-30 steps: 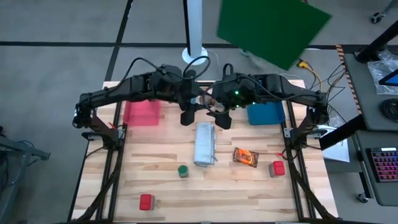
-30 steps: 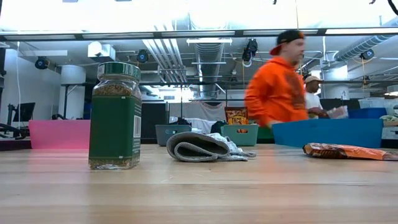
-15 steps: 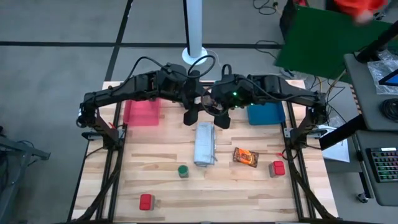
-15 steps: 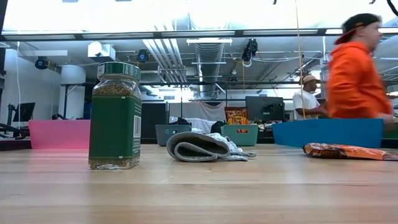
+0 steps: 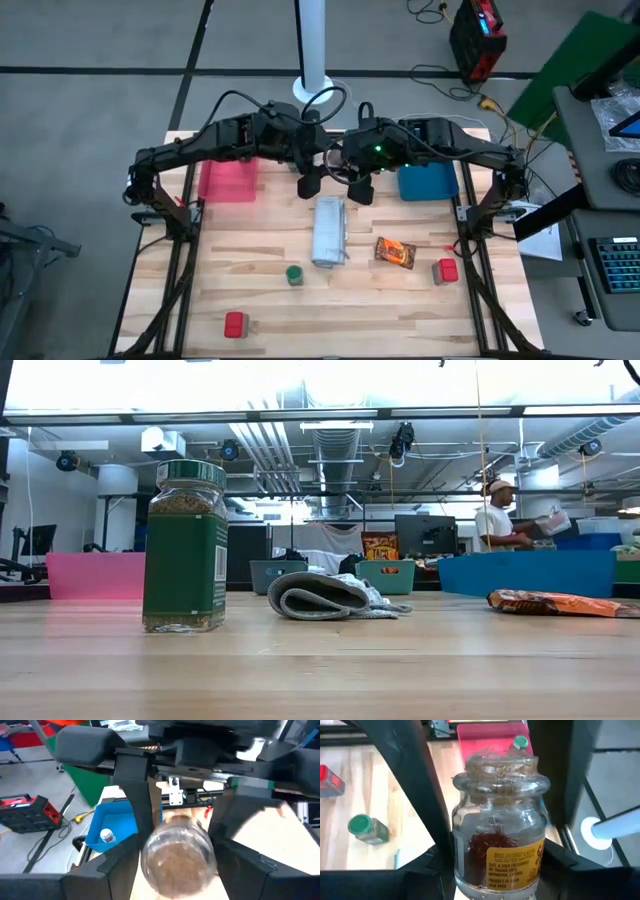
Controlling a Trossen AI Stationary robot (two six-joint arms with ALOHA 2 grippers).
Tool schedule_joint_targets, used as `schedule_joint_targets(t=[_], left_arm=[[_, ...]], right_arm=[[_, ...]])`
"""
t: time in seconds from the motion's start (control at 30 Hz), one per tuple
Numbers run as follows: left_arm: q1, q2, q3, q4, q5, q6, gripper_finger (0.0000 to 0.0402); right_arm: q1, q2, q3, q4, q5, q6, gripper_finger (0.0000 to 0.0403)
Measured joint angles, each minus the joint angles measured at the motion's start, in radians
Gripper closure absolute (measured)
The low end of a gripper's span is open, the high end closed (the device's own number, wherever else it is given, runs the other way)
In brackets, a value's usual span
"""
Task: Sort spices by type
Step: Put the brown seasoning bottle into the blue bin
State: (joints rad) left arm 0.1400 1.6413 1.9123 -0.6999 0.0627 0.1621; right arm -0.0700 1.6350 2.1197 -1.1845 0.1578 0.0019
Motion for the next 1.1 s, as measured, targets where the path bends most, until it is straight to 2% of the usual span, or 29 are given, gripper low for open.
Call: schedule_joint_targets(t=[0.1,0.17,0.27,0.4,0.53,0.63,0.73,0.87,1.1], left_arm=[[0.003,-0.006,0.029,-0.013,-0.012,0.026,0.0172],[0.007,-0.015,0.055,-0.028,-0.057,0.04,0.0172],[0.02,-0.031,0.079,-0.034,-0.107,0.062,0.0172],[0.05,-0.055,0.076,0.015,-0.072,0.061,0.0171],[0.073,-0.065,0.054,0.158,0.081,-0.005,0.0171],[0.075,-0.045,0.051,0.259,0.176,-0.055,0.0171],[0.072,-0.02,0.051,0.334,0.192,-0.094,0.0171],[0.074,0.012,0.049,0.362,0.191,-0.137,0.0171],[0.074,0.048,0.049,0.383,0.19,-0.18,0.0171]], right_arm=[[-0.022,-0.048,-0.001,-0.07,0.026,0.008,0.0225],[-0.038,-0.1,-0.01,-0.089,0.072,0.02,0.0225],[-0.05,-0.194,-0.066,-0.043,0.108,0.04,0.0225],[-0.042,-0.338,-0.227,0.175,0.109,0.05,0.0225],[-0.01,-0.458,-0.462,0.509,0.109,0.013,0.0225],[0.013,-0.502,-0.63,0.746,0.115,-0.02,0.0225],[0.026,-0.511,-0.748,0.937,0.133,-0.054,0.0225],[0.026,-0.502,-0.816,1.099,0.135,-0.083,0.0225],[0.026,-0.487,-0.817,1.132,0.131,-0.122,0.0225]])
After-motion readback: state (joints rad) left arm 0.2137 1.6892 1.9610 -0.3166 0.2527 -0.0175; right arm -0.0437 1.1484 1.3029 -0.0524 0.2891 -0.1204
